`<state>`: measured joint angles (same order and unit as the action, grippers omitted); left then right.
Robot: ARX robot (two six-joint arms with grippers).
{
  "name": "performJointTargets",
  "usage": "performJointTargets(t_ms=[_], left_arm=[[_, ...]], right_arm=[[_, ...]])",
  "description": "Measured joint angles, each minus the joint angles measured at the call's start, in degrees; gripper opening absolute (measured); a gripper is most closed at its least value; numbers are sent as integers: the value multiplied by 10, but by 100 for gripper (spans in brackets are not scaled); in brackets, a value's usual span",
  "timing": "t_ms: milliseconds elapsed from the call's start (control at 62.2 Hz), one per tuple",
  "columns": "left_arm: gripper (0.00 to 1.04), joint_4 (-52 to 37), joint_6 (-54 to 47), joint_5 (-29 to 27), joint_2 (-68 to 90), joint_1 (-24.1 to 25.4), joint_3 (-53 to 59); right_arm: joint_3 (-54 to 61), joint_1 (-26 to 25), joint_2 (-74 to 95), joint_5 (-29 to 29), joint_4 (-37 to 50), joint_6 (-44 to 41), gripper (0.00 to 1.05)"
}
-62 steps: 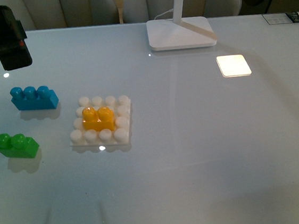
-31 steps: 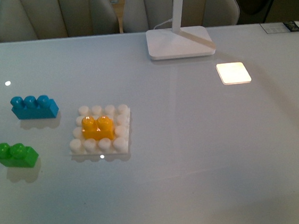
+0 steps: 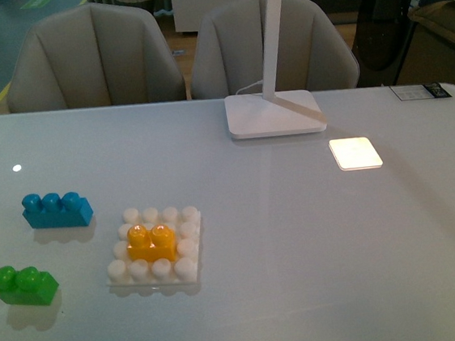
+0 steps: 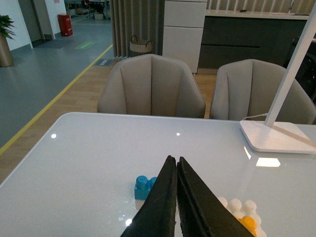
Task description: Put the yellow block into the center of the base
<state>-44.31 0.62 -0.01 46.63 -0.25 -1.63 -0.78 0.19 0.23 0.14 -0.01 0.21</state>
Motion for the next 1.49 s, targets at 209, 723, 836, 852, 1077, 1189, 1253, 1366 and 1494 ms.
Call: performJointTargets(t_ms=[209,723,836,852,1077,1189,1253,1366,1494], left_arm=[[3,83,0,0,-94,0,9],[3,247,0,0,-271,0,9],[3,276,0,0,-299,0,9],[3,278,0,0,-301,0,9],[3,321,0,0,-344,0,9],[3,337,0,0,-361,0,9],[3,373,0,0,-388,0,9],[3,439,0,0,-457,0,9],[3,442,0,0,-462,0,9]], right_arm=[[0,0,0,0,0,0,96],[0,0,0,0,0,0,96],[0,0,0,0,0,0,96],[0,0,0,0,0,0,96],[0,0,0,0,0,0,96],[0,0,0,0,0,0,96],[0,0,0,0,0,0,96],[0,0,0,0,0,0,96],[0,0,0,0,0,0,96]])
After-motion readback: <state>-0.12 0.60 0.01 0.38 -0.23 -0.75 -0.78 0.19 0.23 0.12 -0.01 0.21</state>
